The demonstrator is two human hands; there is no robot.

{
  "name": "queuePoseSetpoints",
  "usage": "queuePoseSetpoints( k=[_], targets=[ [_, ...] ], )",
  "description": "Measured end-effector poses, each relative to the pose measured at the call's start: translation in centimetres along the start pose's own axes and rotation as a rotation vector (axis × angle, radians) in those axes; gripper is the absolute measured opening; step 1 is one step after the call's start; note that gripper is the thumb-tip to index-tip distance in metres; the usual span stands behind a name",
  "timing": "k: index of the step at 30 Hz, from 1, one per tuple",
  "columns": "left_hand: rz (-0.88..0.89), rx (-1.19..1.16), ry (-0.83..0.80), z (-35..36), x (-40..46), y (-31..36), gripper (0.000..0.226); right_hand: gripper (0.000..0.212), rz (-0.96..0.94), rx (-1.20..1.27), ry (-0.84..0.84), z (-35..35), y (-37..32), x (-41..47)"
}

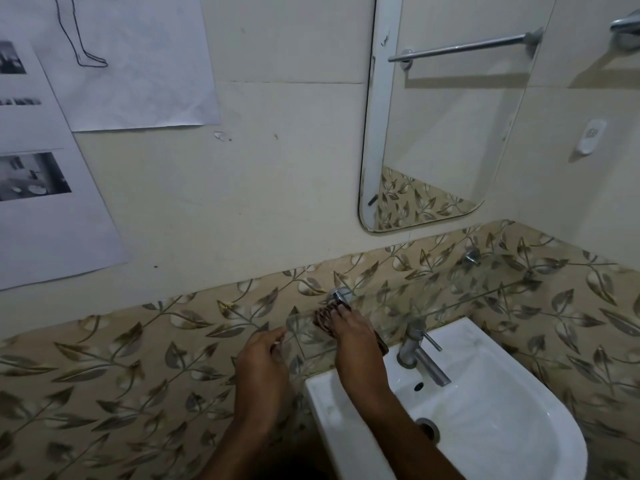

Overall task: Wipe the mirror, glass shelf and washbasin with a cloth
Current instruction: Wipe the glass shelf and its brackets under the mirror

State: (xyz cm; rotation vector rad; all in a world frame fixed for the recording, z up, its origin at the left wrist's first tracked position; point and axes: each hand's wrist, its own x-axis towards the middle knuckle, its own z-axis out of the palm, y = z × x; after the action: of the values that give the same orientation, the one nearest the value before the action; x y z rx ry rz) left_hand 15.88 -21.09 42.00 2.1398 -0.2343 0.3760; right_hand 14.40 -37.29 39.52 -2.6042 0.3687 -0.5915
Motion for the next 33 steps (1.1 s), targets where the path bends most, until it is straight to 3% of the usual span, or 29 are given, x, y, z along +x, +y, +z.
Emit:
queuePoseSetpoints(
  k=[6,12,16,22,25,30,33],
  targets=[
    [0.068,-0.029,0.076,1.0,0.5,1.0,0.045,0.054,-0.155,0.021,-0.093,1.9,-4.0,-0.3],
    [0.198,0.022,-0.025,2.8,1.1,1.6,0.047,0.048,-0.160,0.007,-0.105,-0.4,-0.9,2.8],
    [0.242,0.065,-0.125,3.5,1.3,1.3,0.042,0.048,-0.079,-0.005,-0.027,-2.1,3.7,3.1],
    [0.282,0.065,-0.159,3.4,3.0,2.0,0.032,0.054,0.196,-0.074,0.069,-4.6,9.1,6.6],
    [0.270,0.046,-0.152,3.6,4.2,2.3,0.027,0.056,0.163,-0.103,0.072,-3.7,7.5,5.9],
    [0.316,0.050,-0.180,4.2,5.1,2.7,0.018,0.053,-0.033,-0.036,-0.071,-1.9,5.4,3.9],
    [0.344,0.050,-0.201,4.4,5.4,2.7,0.018,0.051,-0.020,-0.051,-0.089,-2.8,6.7,4.7]
  ],
)
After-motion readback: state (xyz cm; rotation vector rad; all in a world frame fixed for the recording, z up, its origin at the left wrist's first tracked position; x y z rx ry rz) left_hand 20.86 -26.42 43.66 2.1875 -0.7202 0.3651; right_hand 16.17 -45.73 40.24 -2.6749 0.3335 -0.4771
